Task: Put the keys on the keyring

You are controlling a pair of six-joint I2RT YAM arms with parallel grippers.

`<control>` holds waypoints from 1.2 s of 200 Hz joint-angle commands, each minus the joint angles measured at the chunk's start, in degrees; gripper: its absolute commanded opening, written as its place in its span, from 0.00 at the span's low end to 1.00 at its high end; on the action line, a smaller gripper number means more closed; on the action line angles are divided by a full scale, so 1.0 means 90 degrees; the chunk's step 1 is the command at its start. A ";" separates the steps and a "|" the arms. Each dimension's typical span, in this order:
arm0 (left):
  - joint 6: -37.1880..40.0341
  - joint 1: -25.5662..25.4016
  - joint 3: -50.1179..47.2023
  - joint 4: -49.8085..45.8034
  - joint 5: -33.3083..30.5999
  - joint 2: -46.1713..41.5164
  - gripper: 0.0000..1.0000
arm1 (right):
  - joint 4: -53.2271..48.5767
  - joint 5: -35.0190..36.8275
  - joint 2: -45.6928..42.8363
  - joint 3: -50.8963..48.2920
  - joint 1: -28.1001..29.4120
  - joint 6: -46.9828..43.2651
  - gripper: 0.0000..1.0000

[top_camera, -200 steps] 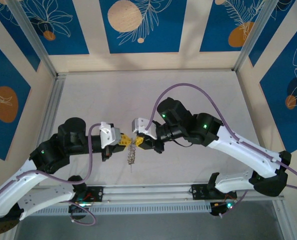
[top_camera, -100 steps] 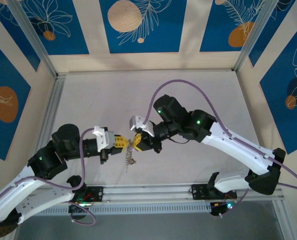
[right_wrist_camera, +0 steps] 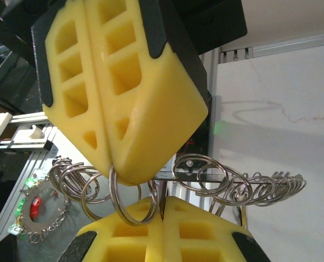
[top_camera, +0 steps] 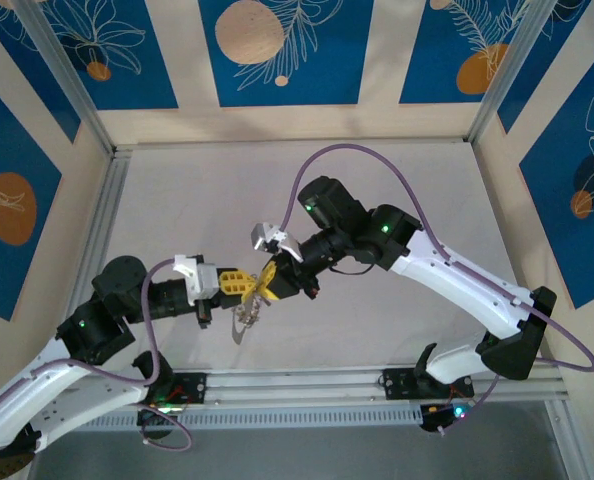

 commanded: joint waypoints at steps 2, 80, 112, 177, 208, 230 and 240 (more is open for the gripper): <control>-0.0120 0.0000 -0.0014 0.0487 0.0282 -0.0086 0.00 | 0.0377 -0.0399 -0.0059 0.0109 -0.0030 0.0185 0.00; 0.0171 0.0000 0.0286 -0.0347 0.0184 -0.0169 0.00 | 0.0803 0.0166 -0.0773 -0.0202 -0.0256 0.0443 0.00; 0.0270 0.0000 0.0368 -0.0525 0.0048 -0.0160 0.00 | 0.0725 0.0087 -0.0908 -0.0178 -0.0271 0.0430 0.00; 0.0560 0.0000 0.0470 -0.0991 -0.0382 0.0025 0.00 | 0.0410 0.0624 -0.1079 -0.0001 -0.0244 0.0341 0.00; 0.0721 0.0000 0.0311 -0.1008 -0.1028 0.0045 0.00 | -0.0479 0.1649 -0.0782 0.0621 -0.0127 0.0149 0.00; 0.0659 0.0008 0.0067 -0.0870 -0.1371 0.0045 0.00 | -0.0973 0.2280 -0.0447 0.0849 -0.0127 0.0199 0.00; 0.0602 0.0017 -0.0059 -0.0807 -0.1480 0.0080 0.06 | -0.1090 0.2448 -0.0276 0.0873 -0.0156 0.0269 0.00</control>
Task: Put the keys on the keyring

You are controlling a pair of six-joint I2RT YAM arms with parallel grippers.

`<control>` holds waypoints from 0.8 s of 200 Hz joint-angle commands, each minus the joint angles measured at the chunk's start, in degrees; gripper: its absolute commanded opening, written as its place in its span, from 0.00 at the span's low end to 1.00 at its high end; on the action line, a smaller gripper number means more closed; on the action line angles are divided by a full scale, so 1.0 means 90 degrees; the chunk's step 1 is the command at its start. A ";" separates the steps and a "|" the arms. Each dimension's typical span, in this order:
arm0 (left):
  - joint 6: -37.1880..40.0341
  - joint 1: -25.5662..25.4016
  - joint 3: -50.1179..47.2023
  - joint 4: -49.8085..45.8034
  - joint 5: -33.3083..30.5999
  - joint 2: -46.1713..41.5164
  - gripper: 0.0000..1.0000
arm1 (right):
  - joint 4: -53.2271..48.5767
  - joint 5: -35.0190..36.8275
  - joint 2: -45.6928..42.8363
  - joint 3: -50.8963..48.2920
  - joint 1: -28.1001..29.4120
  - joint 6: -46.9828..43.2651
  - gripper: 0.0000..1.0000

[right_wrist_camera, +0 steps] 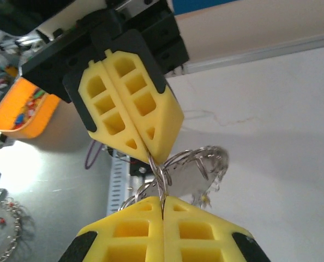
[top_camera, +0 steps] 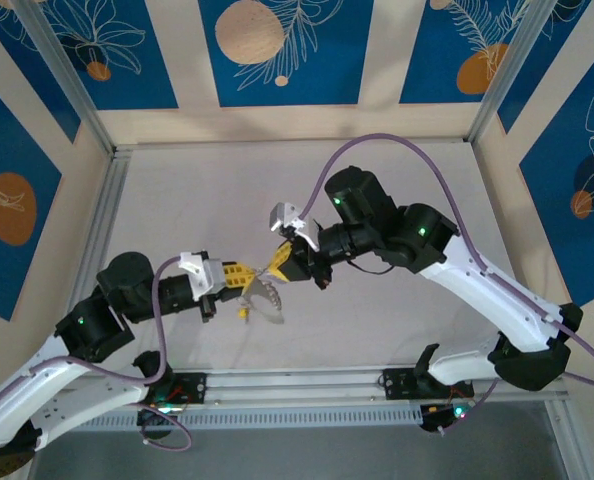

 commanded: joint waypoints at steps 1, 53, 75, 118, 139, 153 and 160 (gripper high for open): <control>0.0022 0.0019 -0.0298 -0.0192 -0.0601 -0.0025 0.07 | -0.0701 0.0783 0.0261 0.0294 -0.0048 0.0014 0.00; -0.0998 0.0122 -0.1049 0.0305 -0.0704 -0.0048 0.32 | -0.0292 0.0336 0.0873 0.0093 -0.0352 0.0315 0.00; -0.1312 0.0148 -0.1266 0.0257 -0.1183 -0.0275 0.36 | -0.0089 0.0092 0.1021 -0.0034 -0.0537 0.0382 0.00; -0.2052 0.0186 -0.1564 0.0197 -0.2220 -0.0580 0.52 | 0.0371 0.0070 0.1427 -0.0120 -0.0682 0.0516 0.00; -0.2162 0.0186 -0.1644 0.0163 -0.2273 -0.0492 0.55 | 0.0709 -0.0129 0.1747 -0.0026 -0.0649 0.0613 0.00; -0.2226 0.0186 -0.1687 0.0106 -0.2308 -0.0480 0.58 | 0.0844 -0.0091 0.1964 0.0056 -0.0624 0.0638 0.00; -0.2242 0.0186 -0.1697 0.0093 -0.2335 -0.0508 0.62 | 0.0921 -0.0048 0.2055 0.0043 -0.0656 0.0683 0.00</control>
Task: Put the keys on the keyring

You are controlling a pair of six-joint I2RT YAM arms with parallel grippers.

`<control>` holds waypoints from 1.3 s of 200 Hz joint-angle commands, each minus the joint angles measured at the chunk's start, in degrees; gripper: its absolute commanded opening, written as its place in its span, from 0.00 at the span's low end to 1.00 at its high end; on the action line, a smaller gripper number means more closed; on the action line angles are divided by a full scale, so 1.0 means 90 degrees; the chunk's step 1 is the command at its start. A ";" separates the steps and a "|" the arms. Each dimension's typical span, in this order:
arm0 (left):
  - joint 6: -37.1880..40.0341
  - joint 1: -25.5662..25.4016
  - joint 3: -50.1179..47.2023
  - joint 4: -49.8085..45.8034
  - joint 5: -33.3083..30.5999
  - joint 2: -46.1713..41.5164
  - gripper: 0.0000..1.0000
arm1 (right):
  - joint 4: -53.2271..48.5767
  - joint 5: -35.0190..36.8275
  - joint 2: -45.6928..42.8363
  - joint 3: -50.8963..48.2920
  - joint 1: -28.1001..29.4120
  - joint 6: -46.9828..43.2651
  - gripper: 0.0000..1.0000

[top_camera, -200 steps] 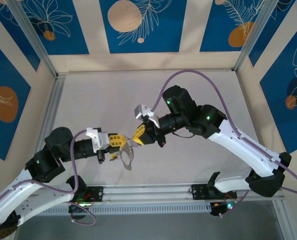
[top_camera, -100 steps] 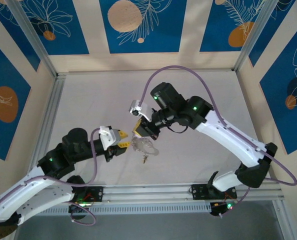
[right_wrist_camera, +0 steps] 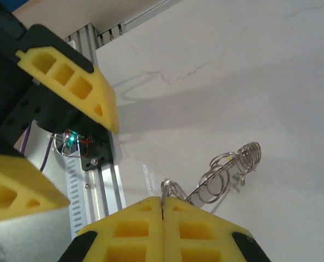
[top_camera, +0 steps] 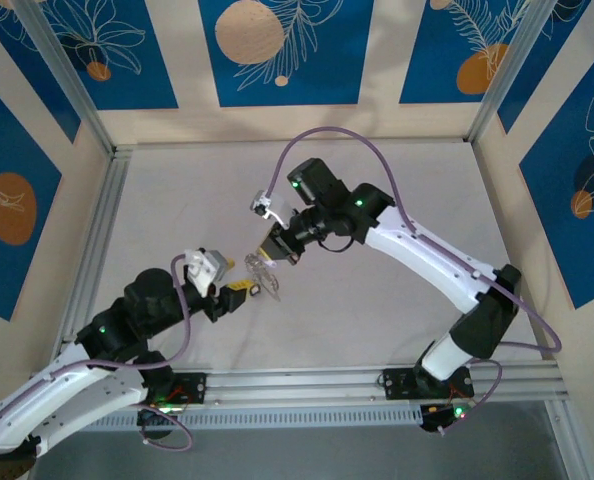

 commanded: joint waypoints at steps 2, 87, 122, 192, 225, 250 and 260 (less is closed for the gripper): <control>-0.0319 0.0057 -0.0120 0.0029 -0.0309 -0.0017 0.63 | 0.0528 -0.0236 0.0311 0.0093 0.0002 0.0220 0.00; -0.0416 0.0067 -0.0294 0.0626 -0.0110 0.0084 0.76 | 0.2232 -0.0343 -0.0036 -0.2869 -0.1396 0.1681 0.00; -0.0380 0.0067 -0.0316 0.0811 -0.0098 0.0392 0.80 | 0.2615 -0.0073 -0.0074 -0.3623 -0.1876 0.1934 0.00; -0.0579 0.0083 -0.0145 0.1192 -0.0170 0.1084 0.88 | 0.3634 -0.0062 0.0535 -0.4376 -0.2334 0.2419 0.02; -0.0800 0.0190 0.0196 0.0337 -0.1492 0.1359 1.00 | 0.3715 0.0210 0.0432 -0.4421 -0.2317 0.2421 0.14; -0.1029 0.0481 0.0173 0.0088 -0.1738 0.1274 1.00 | 0.3453 0.0685 -0.0250 -0.4519 -0.2245 0.2257 0.32; -0.1128 0.0662 0.0163 -0.0024 -0.1647 0.1295 1.00 | 0.3351 0.1017 -0.0687 -0.4613 -0.2188 0.2127 0.38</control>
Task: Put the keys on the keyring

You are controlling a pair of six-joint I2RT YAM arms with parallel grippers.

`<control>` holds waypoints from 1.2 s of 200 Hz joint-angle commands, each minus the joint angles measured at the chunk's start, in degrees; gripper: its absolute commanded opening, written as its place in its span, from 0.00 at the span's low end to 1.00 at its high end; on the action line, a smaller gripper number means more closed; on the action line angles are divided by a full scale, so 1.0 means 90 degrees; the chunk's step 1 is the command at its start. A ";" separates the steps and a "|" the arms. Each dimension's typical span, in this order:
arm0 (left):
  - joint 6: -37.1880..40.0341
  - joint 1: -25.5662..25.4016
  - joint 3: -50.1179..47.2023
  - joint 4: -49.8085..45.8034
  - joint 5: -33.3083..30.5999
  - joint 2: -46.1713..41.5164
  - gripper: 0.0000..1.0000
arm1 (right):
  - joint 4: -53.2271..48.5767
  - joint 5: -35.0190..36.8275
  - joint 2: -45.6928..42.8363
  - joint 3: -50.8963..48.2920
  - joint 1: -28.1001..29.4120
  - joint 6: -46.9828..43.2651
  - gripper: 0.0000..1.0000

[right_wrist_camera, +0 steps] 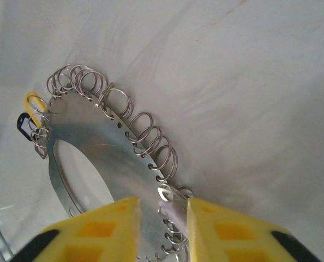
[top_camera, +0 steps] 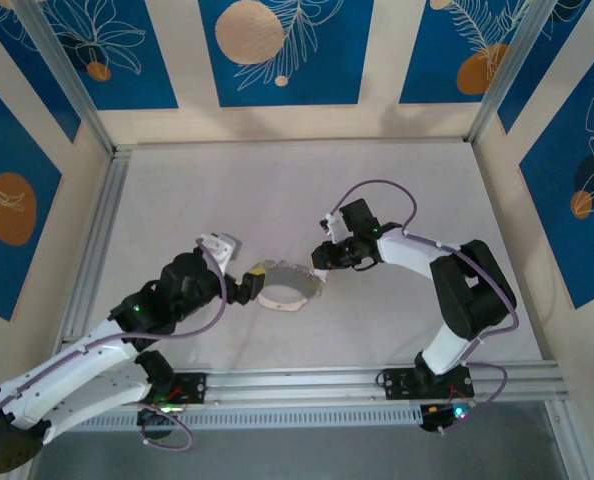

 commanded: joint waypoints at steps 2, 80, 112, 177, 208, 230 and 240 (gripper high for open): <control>-0.0387 0.0371 0.0196 -0.0464 -0.0384 -0.0041 1.00 | -0.0174 0.0714 -0.1058 -0.0190 0.0128 -0.0228 0.39; -0.0597 0.1711 -0.0124 0.0450 -0.1787 0.1353 1.00 | 0.1055 0.2212 -0.4706 -0.2142 -0.0865 -0.0770 0.99; -0.0271 0.2307 -0.0930 0.1895 -0.2360 0.1297 1.00 | 0.3250 0.1905 -0.4966 -0.3454 -0.2168 -0.0534 0.99; 0.0071 0.3544 -0.0900 0.2966 -0.2547 0.2427 1.00 | 0.5818 0.1204 -0.2900 -0.3833 -0.3093 -0.1602 0.99; 0.0861 0.3784 -0.0959 0.4271 -0.2708 0.3282 1.00 | 0.6899 0.1012 -0.2058 -0.3912 -0.3336 -0.1359 0.99; 0.1276 0.3920 -0.1329 0.5898 -0.2467 0.4071 1.00 | 0.7116 0.1002 -0.1493 -0.3753 -0.3388 -0.1304 0.99; 0.1505 0.3962 -0.1518 0.6796 -0.2325 0.4513 1.00 | 0.7449 0.1052 -0.1190 -0.3788 -0.3397 -0.1272 0.99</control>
